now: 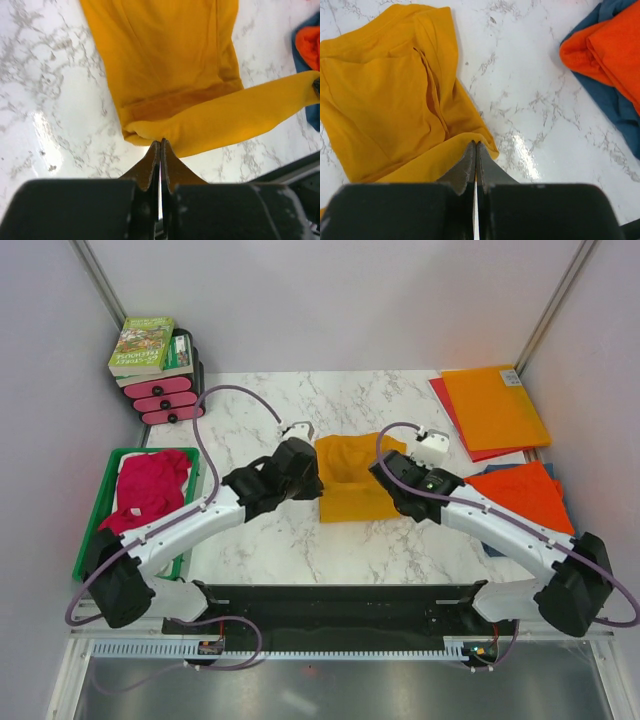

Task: Fold and stack the t-shirts
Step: Fold the long partially folded tshirt into a neat square, then put the neatly folded tshirt into the corner of the board with the right arm

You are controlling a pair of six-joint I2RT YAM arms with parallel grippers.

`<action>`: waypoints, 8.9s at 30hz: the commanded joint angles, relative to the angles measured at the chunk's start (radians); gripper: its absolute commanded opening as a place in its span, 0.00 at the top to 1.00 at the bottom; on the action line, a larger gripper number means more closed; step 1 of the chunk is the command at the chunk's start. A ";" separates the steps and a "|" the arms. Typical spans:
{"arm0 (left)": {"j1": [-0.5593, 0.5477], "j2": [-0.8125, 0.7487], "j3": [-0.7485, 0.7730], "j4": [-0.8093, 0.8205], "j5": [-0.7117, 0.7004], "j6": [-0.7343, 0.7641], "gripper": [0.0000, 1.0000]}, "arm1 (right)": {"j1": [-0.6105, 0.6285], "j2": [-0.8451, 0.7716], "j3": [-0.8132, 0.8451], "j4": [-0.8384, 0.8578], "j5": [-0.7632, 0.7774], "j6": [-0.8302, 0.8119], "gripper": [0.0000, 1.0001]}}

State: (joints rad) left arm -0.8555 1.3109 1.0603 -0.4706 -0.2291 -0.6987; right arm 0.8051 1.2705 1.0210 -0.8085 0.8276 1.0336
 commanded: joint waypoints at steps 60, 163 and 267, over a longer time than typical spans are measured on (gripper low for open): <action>0.382 0.691 0.581 0.038 0.237 0.076 0.55 | -0.319 0.693 0.426 0.551 -0.412 -0.376 0.88; -0.369 -0.269 -0.346 -0.234 -0.216 -0.232 0.24 | -0.371 -0.272 -0.482 1.158 0.161 -0.885 0.02; 0.078 0.522 0.201 0.015 -0.007 0.047 0.88 | -0.620 0.268 0.005 0.433 -1.151 -1.064 0.87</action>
State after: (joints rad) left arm -0.7803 1.8084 1.2701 -0.5060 -0.2798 -0.6491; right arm 0.1543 1.5387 1.0340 -0.3981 -0.2710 -0.0830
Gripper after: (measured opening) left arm 0.193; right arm 0.064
